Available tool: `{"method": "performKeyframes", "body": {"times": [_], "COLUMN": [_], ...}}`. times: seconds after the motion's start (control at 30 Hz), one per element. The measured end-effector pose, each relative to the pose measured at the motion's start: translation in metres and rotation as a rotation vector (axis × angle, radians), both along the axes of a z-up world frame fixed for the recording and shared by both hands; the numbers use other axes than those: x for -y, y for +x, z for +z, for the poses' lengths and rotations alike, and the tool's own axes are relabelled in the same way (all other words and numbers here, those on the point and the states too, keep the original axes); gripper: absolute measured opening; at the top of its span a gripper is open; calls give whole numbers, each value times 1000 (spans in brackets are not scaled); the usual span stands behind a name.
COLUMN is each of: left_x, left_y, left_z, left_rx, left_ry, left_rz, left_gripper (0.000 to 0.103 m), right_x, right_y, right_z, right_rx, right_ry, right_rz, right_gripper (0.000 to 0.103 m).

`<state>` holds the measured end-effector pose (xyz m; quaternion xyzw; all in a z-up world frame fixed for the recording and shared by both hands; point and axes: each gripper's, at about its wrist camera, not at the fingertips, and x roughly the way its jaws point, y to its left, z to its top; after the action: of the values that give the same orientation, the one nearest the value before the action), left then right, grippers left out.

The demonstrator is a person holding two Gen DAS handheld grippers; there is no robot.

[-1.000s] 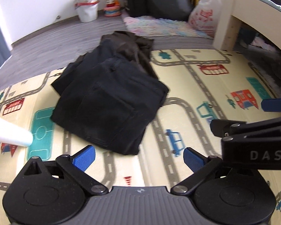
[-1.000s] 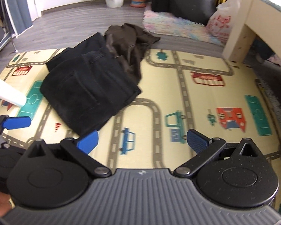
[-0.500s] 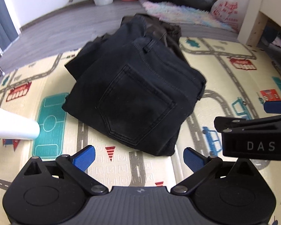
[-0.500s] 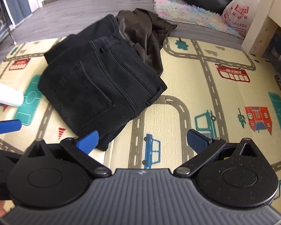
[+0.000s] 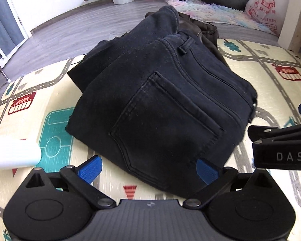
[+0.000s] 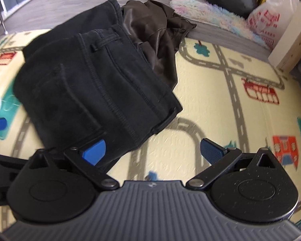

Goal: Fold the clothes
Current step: 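Lower both tools toward the black jeans on the play mat, then close the right gripper on the jeans waistband while the left gripper closes beside it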

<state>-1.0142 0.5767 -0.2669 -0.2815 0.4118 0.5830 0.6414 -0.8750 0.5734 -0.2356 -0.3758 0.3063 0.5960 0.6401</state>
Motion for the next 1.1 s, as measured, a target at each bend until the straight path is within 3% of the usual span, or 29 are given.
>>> {"method": "performKeyframes", "body": {"times": [0.13,0.3,0.4,0.63,0.77,0.83,0.87,0.9,1.0,1.1], "left_x": [-14,-25,-36,-56,-60,-60,-61,-61,-61,-62], "left_y": [-4,-14,-17,-15,-12,-14,-16,-18,-24,-34], "left_z": [-6,-2,4,18,22,23,24,24,27,31], "left_rx": [1,-49,-89,-159,-187,-186,-183,-184,-189,-190], "left_ry": [14,51,47,48,54,47,44,45,50,51], "left_rz": [13,-27,-84,-153,-170,-166,-160,-153,-132,-116], "left_gripper": [102,102,102,102,102,102,102,102,102,102], "right_x": [-14,-29,-36,-51,-55,-55,-55,-56,-60,-57], "right_y": [5,36,45,37,47,56,60,62,50,47], "right_z": [-11,-28,-39,-61,-79,-87,-91,-85,-60,-45], "right_rx": [-8,-307,-435,-471,-610,-732,-793,-793,-654,-601], "right_ry": [-7,-85,-123,-149,-179,-202,-213,-220,-214,-169], "right_rz": [-11,-107,-158,-191,-286,-345,-375,-382,-328,-296], "right_gripper": [103,103,103,103,102,94,66,61,46,39]}}
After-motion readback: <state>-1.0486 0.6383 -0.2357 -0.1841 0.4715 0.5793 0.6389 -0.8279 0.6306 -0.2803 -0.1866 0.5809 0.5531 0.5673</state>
